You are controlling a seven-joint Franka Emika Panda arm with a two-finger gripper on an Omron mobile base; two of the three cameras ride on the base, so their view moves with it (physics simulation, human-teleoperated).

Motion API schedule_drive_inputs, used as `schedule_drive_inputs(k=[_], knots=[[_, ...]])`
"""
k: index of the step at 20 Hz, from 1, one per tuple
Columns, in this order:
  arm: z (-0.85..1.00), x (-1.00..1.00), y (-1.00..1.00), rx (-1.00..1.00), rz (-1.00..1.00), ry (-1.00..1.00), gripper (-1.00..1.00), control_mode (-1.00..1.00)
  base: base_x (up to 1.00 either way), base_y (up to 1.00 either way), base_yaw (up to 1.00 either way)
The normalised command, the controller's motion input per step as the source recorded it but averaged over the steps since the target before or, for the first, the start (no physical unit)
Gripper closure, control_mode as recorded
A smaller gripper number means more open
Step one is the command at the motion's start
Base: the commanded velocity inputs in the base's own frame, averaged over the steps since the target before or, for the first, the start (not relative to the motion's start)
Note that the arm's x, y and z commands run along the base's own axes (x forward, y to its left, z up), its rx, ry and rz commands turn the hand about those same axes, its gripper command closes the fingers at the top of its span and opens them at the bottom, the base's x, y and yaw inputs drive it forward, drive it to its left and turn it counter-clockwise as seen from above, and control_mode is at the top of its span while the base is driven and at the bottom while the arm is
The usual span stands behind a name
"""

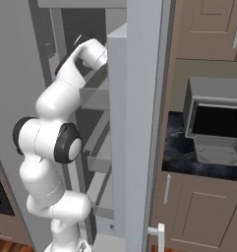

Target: Take the corn and avocado out of the freezer and place them in the tupperware container on the counter. Then put the tupperware containing the vegetables back in the freezer.

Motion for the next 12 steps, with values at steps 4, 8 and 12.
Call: schedule_drive_inputs(k=[4, 8, 12], knots=[[-0.39, 0.00, 0.00, 0.00, 0.01, 0.02, -1.00, -1.00, 0.00, 0.00, 0.00], [-0.41, 0.00, 0.04, -0.01, 0.00, 0.00, 1.00, -1.00, 0.00, 0.00, 0.00], [-0.18, 0.00, 0.00, -0.03, 0.00, 0.00, 1.00, -1.00, 0.00, 0.00, 0.00]])
